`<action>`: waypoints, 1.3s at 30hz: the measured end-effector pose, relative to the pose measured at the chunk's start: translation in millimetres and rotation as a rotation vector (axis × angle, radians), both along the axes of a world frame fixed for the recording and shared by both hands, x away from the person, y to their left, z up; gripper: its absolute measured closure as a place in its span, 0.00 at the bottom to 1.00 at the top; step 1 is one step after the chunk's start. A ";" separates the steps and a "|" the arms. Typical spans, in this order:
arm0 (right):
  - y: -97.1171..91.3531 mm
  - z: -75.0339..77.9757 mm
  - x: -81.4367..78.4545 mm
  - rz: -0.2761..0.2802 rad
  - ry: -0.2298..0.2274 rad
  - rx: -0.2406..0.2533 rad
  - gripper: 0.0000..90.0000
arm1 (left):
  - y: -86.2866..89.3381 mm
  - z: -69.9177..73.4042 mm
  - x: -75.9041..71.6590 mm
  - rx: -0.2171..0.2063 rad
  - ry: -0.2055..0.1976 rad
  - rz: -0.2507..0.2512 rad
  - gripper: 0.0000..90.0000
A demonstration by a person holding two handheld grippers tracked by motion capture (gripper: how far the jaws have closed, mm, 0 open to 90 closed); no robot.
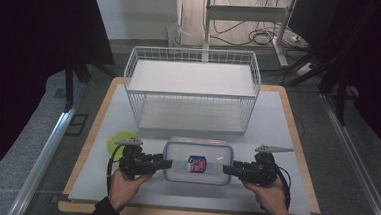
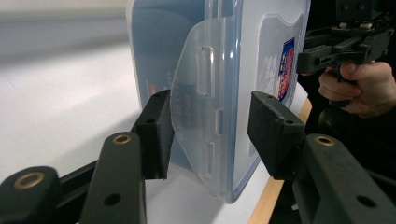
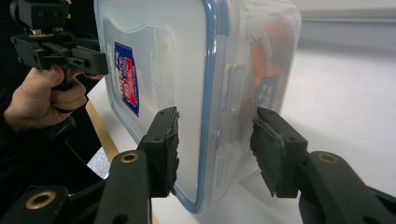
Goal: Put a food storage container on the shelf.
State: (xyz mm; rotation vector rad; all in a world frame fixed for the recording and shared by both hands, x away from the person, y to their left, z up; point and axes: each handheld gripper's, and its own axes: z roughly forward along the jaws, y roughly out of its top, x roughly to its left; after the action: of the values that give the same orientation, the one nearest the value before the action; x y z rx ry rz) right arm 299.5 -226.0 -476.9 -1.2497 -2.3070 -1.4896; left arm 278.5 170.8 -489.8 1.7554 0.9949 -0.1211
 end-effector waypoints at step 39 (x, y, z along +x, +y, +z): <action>22.2 83.1 57.1 0.033 -0.097 0.044 0.58 | 22.0 86.9 42.0 -0.003 -0.098 0.040 0.57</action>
State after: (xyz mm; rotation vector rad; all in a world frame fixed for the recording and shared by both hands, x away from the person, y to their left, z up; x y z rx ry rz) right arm 356.6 -203.8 -393.8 -1.1468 -2.3282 -1.6155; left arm 320.5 192.8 -402.9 1.7213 0.9578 -0.0111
